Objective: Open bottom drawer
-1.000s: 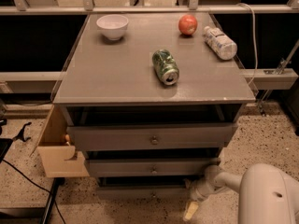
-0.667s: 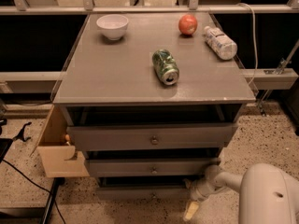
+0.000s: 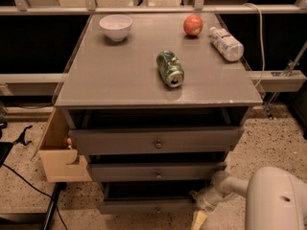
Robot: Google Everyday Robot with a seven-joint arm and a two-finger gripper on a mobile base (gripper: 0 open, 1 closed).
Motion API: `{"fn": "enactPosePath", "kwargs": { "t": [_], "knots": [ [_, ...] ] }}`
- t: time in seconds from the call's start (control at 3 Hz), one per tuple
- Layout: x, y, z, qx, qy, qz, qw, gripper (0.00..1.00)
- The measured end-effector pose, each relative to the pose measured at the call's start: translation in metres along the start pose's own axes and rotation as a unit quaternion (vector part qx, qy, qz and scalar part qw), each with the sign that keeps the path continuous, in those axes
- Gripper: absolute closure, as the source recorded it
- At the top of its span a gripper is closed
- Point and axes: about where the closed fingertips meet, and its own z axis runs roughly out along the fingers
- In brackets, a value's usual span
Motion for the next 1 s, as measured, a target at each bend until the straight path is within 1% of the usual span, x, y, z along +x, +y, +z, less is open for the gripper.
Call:
{"fn": "enactPosePath", "kwargs": {
  "t": [0.33, 0.67, 1.0],
  "knots": [
    [0.012, 0.031, -0.001, -0.065, 0.019, 0.042, 0.9968, 0.0],
    [0.014, 0.044, -0.003, -0.092, 0.026, 0.057, 0.9938, 0.0],
    [0.018, 0.061, -0.01, -0.123, 0.031, 0.077, 0.9889, 0.0]
  ]
}}
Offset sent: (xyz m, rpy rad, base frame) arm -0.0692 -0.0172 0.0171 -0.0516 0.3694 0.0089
